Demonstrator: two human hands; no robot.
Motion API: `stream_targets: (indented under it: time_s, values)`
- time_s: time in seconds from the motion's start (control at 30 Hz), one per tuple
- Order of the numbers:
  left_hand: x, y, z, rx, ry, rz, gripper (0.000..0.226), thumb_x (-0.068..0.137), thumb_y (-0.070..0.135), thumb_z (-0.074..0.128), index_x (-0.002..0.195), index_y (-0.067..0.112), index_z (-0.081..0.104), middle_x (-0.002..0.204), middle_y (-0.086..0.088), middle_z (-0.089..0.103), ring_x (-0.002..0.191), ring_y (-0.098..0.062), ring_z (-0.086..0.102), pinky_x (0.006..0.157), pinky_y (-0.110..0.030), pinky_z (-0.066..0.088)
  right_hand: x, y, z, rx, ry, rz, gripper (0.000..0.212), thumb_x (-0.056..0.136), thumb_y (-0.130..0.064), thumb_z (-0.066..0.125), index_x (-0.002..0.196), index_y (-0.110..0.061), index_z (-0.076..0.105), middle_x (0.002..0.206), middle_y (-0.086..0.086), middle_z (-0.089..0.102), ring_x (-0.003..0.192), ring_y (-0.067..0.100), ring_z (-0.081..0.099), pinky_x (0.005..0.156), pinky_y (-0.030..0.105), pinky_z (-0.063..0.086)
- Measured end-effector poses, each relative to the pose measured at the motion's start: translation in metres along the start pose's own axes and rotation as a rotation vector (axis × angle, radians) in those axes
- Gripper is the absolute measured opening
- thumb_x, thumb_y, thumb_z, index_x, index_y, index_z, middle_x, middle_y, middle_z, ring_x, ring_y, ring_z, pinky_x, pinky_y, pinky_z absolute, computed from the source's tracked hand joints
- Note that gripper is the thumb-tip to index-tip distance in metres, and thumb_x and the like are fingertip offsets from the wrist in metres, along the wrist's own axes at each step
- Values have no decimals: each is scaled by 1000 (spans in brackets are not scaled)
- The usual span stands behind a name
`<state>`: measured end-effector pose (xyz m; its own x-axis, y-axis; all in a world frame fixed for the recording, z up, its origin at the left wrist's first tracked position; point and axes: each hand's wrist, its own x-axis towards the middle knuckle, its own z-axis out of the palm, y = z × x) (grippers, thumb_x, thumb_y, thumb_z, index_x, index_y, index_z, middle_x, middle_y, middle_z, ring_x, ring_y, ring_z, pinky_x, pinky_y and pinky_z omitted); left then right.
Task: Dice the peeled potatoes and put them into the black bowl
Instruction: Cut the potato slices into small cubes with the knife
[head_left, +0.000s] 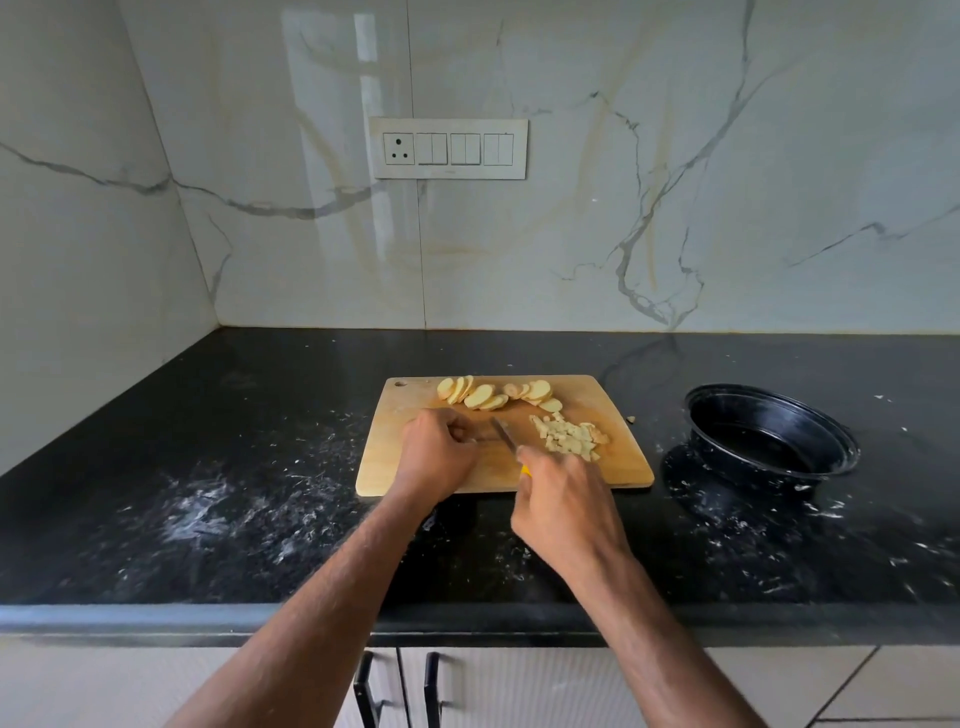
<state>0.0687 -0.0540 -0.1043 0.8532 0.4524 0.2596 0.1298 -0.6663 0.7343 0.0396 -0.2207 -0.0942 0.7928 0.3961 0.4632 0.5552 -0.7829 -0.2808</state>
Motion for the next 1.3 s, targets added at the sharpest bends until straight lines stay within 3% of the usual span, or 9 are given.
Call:
stream_targets:
  time_s: [0.17,0.4,0.6,0.83,1.03,1.17,1.23,1.3]
  values:
    - [-1,0,-1,-5,-9,6,20,85,7,67,102,14,75,92,3,69,92,-15,62,80,-25,53,6,1,2,-30,6,55,27,90,-14,63,116,-15,69,88,3,73,76,17,70,64,22,51]
    - [1,-2,1,-8,-21,12,21,88,6,69,106,14,75,89,9,66,84,-3,59,68,-12,45,6,28,-8,-82,63,171,25,89,-17,63,114,-17,70,91,4,74,81,23,71,68,28,52]
    - [2,-2,1,3,-16,15,22,87,8,71,107,13,75,90,7,68,84,-5,60,71,-15,46,7,31,-8,-110,71,217,24,87,-15,64,109,-16,71,86,5,74,77,24,70,69,33,56]
    - [4,-4,4,11,-40,18,20,88,11,73,108,14,75,94,5,69,85,-6,61,71,-15,46,6,29,-8,-53,118,175,26,86,-17,66,112,-17,72,82,4,74,73,25,70,69,33,56]
    - [20,10,11,50,-60,97,15,91,19,72,105,15,77,94,5,69,79,-4,59,60,-10,40,20,33,-10,-24,138,188,23,88,-19,63,110,-19,70,84,4,73,77,28,69,65,33,54]
    - [40,26,24,103,-62,191,14,93,25,70,101,18,79,96,6,72,75,-3,57,60,-11,37,18,39,-6,-1,190,288,25,84,-17,64,108,-17,72,81,8,73,73,32,70,64,38,59]
    - [50,38,33,125,-65,215,19,91,30,72,104,17,78,96,6,71,77,-6,59,65,-15,44,17,41,-5,0,214,321,24,83,-16,65,105,-17,73,80,8,73,71,32,71,61,36,57]
    - [59,49,44,142,-67,211,30,89,38,74,109,16,76,101,1,72,84,-13,63,75,-28,56,18,43,-4,-2,224,339,21,83,-15,65,102,-17,73,81,7,73,72,32,70,60,35,53]
